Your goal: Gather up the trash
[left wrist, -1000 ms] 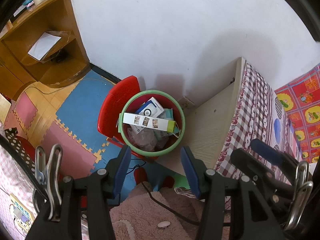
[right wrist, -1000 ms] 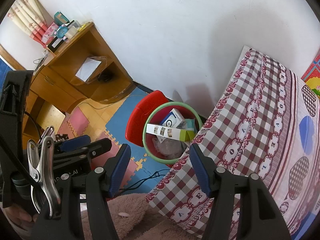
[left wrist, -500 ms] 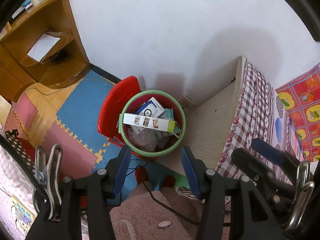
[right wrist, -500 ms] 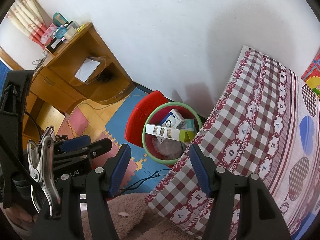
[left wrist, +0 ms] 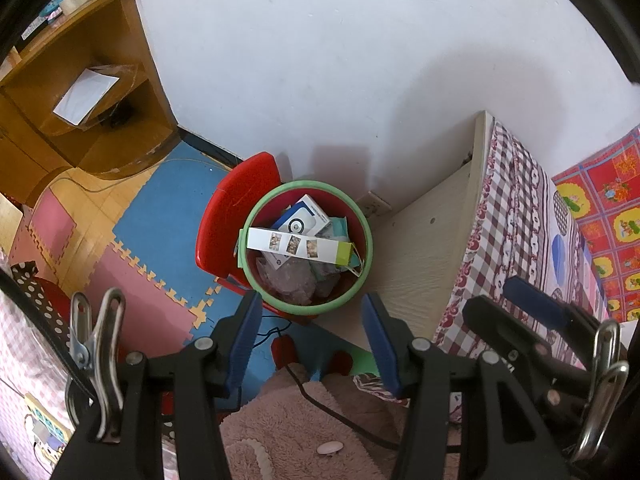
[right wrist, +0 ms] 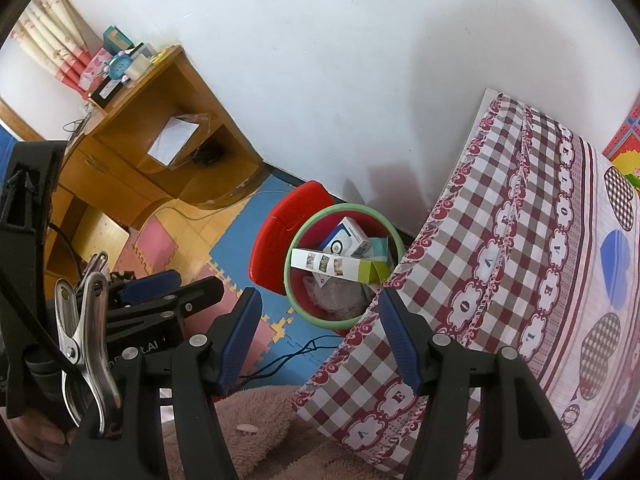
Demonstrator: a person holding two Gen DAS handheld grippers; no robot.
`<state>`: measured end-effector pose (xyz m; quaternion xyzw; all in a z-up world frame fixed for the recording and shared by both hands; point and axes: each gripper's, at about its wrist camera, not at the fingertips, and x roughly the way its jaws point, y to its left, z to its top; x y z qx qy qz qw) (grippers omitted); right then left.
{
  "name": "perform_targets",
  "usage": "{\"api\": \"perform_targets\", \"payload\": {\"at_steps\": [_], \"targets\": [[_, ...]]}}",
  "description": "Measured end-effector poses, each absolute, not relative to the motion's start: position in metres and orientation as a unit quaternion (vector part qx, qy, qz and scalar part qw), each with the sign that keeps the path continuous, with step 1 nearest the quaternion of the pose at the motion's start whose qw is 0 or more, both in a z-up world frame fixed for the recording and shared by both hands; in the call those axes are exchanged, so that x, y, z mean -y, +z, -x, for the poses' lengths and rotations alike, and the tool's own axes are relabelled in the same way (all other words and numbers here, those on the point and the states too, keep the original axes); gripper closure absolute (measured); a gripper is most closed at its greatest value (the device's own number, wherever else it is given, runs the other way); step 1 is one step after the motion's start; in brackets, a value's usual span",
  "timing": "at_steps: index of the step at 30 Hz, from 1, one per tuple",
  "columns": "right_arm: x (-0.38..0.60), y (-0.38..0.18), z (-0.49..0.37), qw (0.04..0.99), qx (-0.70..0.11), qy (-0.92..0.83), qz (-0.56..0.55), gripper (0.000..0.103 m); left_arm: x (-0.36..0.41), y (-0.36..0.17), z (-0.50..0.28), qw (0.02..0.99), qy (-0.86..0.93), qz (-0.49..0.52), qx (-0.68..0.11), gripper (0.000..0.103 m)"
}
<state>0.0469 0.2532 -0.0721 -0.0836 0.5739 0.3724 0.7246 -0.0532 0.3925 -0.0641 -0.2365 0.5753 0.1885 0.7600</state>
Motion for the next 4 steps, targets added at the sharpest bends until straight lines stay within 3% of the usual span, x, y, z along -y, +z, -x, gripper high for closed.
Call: {"api": "perform_targets", "payload": {"at_steps": [4], "targets": [[-0.2535, -0.0721, -0.046, 0.724, -0.574, 0.372, 0.084, 0.04, -0.3951, -0.0663, 0.052, 0.759, 0.186, 0.234, -0.578, 0.049]]}}
